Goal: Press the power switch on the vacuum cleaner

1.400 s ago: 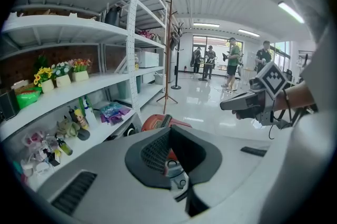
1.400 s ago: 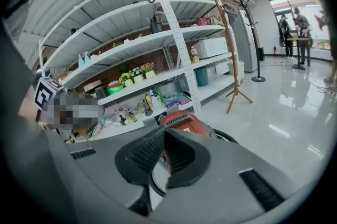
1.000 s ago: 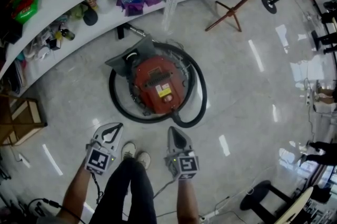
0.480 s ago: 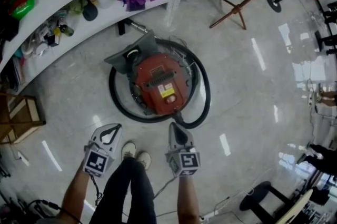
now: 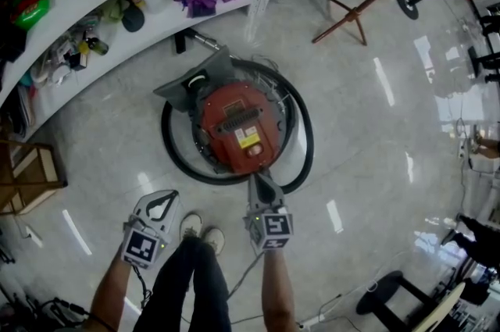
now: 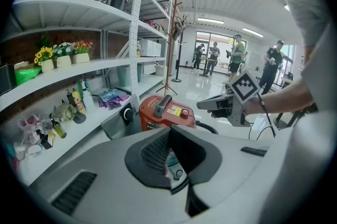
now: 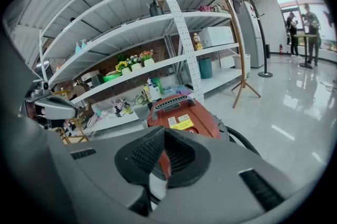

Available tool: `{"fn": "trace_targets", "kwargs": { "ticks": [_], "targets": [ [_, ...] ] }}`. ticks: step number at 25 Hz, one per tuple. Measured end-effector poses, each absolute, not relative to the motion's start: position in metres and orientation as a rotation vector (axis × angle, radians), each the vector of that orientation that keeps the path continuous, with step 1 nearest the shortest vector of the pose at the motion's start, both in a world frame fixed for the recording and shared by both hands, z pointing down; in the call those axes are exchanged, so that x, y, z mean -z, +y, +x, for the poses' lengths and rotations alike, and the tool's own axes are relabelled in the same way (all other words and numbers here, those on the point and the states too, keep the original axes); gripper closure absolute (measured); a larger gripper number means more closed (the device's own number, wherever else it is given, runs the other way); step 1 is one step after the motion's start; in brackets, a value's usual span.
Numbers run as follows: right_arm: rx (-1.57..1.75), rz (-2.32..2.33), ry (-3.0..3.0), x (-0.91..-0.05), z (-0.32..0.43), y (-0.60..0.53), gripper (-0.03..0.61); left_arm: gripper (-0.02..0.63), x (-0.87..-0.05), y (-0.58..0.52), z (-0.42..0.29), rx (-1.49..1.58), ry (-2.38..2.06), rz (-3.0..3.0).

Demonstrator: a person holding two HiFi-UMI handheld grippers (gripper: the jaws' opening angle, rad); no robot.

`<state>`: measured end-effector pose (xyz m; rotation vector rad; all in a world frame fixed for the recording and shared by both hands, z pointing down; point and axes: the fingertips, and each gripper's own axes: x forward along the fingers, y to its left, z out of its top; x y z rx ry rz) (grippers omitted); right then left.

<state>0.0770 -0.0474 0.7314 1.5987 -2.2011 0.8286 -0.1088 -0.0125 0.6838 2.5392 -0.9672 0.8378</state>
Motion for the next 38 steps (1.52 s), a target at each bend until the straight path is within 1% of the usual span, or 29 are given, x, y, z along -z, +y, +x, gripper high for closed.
{"fn": "trace_targets", "kwargs": {
  "ticks": [21, 38],
  "targets": [
    [-0.782, 1.597, -2.184, -0.772, 0.079, -0.086, 0.568, 0.607, -0.694, -0.002, -0.109, -0.848, -0.938, 2.525],
    [-0.797, 1.588, -2.169, -0.780, 0.074, -0.091, 0.567, 0.607, -0.702, -0.001, -0.111, -0.850, -0.912, 2.508]
  ]
}}
